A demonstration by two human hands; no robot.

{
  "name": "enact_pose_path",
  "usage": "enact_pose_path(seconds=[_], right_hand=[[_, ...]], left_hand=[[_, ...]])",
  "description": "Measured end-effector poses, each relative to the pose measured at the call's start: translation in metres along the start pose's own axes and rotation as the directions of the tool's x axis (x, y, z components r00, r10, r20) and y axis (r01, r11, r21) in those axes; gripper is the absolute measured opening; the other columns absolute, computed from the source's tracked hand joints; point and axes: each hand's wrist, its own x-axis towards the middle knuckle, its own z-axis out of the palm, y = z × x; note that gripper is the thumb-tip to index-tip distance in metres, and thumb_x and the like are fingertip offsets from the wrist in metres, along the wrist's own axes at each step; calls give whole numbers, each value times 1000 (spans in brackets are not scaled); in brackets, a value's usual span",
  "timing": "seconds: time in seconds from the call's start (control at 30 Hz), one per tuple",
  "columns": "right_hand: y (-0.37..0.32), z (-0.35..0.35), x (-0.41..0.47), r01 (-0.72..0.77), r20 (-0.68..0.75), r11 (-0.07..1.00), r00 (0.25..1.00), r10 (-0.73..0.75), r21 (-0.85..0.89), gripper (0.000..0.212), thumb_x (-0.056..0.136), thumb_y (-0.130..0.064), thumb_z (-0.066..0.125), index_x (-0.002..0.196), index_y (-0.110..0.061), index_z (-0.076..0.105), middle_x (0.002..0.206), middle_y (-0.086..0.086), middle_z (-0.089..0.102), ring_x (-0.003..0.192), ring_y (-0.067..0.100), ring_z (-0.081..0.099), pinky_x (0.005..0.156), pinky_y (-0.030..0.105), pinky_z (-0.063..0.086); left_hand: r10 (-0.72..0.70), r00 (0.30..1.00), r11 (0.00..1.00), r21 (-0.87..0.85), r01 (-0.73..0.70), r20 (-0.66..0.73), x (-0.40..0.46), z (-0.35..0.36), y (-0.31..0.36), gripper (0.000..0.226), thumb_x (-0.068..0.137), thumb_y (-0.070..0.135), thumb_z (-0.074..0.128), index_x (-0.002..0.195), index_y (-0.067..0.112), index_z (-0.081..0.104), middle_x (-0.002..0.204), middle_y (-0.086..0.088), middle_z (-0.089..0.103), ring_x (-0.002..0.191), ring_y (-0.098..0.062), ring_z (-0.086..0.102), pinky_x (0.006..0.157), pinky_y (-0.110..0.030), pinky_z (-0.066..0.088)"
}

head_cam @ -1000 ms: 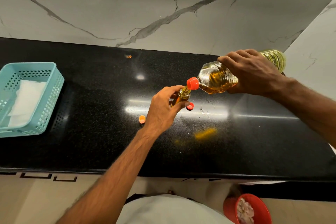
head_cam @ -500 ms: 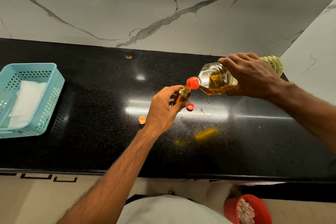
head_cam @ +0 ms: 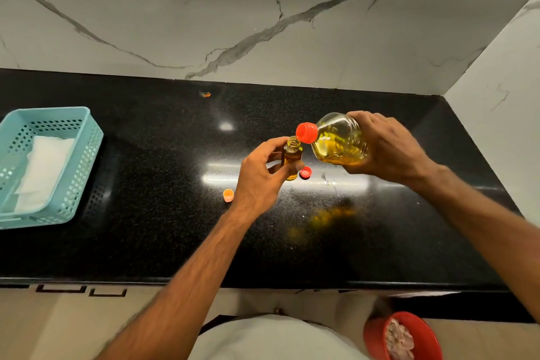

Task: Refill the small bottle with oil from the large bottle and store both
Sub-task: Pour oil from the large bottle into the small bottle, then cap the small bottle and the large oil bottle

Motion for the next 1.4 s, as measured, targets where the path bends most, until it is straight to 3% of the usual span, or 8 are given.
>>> enact_pose_path(seconds=[0.13,0.27,0.43,0.6,0.83,1.0,1.2,1.4], right_hand=[[-6,24,-10,-168,-52,944,980,190,283,81,63,-35,87,127,-16,43,110,6,60,91,22,60,74,35,54],[-11,43,-18,-262,-143,725,884,445,637,69,65,-36,84,117,-24,41,101,-13,56,90,-3,61,73,7,46],[-25,64,-19,-249,-175,550,777,605,797,67,65,-36,83,115,-49,40,106,-11,60,97,6,63,82,28,54],[-27,84,-20,-283,-156,464,692,705,840,70,65,-31,86,120,-12,47,100,-24,60,88,-1,62,81,33,55],[-31,88,-24,-264,-192,481,681,707,836,70,67,-30,85,122,-20,42,111,-50,47,95,-10,60,82,34,54],[-34,91,-27,-227,-212,504,710,671,833,72,67,-23,87,123,-12,43,116,-50,45,104,-15,55,83,28,50],[-42,90,-29,-225,-177,476,729,661,850,74,62,-44,84,121,-38,40,120,-46,46,109,-8,57,90,40,54],[-46,101,-50,-280,-69,367,705,706,887,95,59,-51,85,136,-27,35,133,0,53,122,13,55,101,41,48]], left_hand=[[-17,1000,998,-58,17,3,0,2,1,41,78,23,77,116,29,60,109,8,68,104,3,62,81,-8,48],[-45,999,995,-86,44,-1,-1,2,-9,40,79,17,76,115,25,61,106,13,67,99,12,60,75,-2,45],[-125,992,992,-23,125,-11,-7,1,-38,43,78,17,77,118,21,61,112,5,67,104,3,61,80,-8,49],[-200,979,980,7,200,-37,-12,-3,-69,40,77,13,77,112,25,62,109,2,69,104,-8,65,95,-30,53],[-253,966,964,74,257,-53,-15,-6,-88,44,77,17,78,117,18,62,110,1,69,106,-12,64,100,-37,50],[-246,968,964,91,251,-55,-19,-6,-93,40,77,15,78,111,25,61,105,8,68,101,-5,64,99,-32,50],[-259,965,957,122,262,-41,-24,-7,-101,41,78,19,77,116,21,62,112,2,67,107,-13,63,101,-38,48],[-264,964,955,129,266,-36,-26,-5,-107,43,78,18,78,118,19,62,112,1,67,108,-14,63,101,-37,49]])
